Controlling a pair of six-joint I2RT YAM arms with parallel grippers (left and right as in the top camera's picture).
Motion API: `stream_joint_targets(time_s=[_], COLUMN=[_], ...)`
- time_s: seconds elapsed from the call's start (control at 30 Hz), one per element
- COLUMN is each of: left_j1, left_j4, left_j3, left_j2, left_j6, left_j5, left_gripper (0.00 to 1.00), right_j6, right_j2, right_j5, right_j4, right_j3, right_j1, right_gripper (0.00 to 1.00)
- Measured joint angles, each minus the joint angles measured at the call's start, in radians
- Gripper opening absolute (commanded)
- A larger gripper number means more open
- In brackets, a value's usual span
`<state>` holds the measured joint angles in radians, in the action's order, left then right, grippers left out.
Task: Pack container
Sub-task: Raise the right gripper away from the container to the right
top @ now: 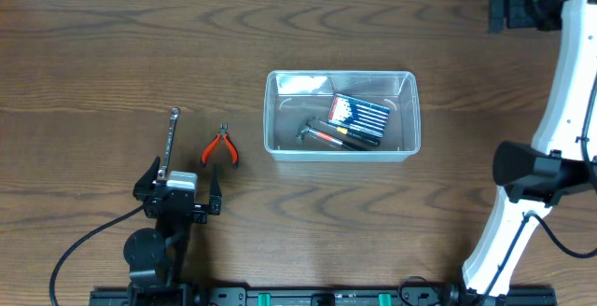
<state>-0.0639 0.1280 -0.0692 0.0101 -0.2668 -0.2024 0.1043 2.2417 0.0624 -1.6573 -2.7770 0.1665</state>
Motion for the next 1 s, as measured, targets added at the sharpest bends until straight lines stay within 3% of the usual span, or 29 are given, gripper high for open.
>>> stream_joint_targets(time_s=[0.27,0.67,1.0], left_j1=[0.0,0.0,0.0], left_j4=[0.0,0.0,-0.011], left_j3=[0.0,0.0,0.003], left_j2=[0.0,0.0,0.0], left_j6=[0.0,0.0,0.005], left_j5=[0.0,0.0,0.0], left_gripper=[0.98,0.98,0.98], right_j6=[-0.011,-0.015,-0.017], right_j2=[-0.005,-0.005,-0.005], right_j5=[-0.002,-0.003,-0.003], right_j4=[0.104,0.256,0.257], right_j3=[0.189,0.457,0.534], right_j1=[0.082,0.087,0.087], right_gripper=[0.99,0.99,0.99])
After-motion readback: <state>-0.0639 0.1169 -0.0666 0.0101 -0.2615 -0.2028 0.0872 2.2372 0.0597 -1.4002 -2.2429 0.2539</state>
